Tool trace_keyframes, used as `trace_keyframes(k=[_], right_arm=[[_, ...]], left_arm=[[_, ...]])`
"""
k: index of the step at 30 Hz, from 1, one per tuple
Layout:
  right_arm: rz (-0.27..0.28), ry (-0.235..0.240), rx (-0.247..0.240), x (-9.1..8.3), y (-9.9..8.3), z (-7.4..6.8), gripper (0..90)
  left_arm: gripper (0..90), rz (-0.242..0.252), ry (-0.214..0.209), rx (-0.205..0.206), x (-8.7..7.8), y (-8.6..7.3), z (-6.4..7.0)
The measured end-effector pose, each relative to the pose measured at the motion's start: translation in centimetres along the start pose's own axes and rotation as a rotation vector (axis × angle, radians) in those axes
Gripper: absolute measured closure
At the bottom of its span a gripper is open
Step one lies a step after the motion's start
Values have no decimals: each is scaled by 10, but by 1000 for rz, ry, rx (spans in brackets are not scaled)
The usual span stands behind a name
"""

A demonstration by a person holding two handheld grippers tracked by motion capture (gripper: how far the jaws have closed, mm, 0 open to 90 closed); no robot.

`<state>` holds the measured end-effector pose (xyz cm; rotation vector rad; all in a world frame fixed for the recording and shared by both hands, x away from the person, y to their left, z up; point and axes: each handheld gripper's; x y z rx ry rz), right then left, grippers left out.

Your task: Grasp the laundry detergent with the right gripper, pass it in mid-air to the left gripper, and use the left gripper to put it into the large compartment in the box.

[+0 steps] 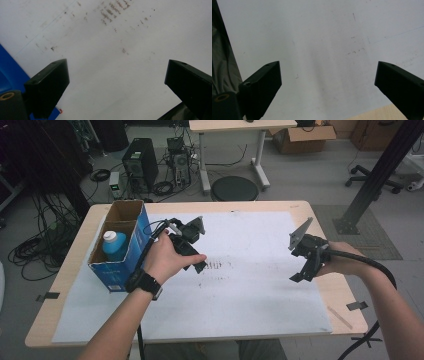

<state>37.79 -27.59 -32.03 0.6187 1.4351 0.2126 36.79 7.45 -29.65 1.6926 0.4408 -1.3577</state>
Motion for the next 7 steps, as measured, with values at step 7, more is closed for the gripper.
trace_keyframes(k=[7], right_arm=[[8, 0, 4, 0, 0, 0, 67]], left_arm=[[63, -5, -2, 4, 0, -1, -2]])
Point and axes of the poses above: each handheld gripper's, and its own axes: x roughly forward along the jaws, y roughly out of its top, z roughly to its right, and after that the axes turned 13 degrees about z, right-handed
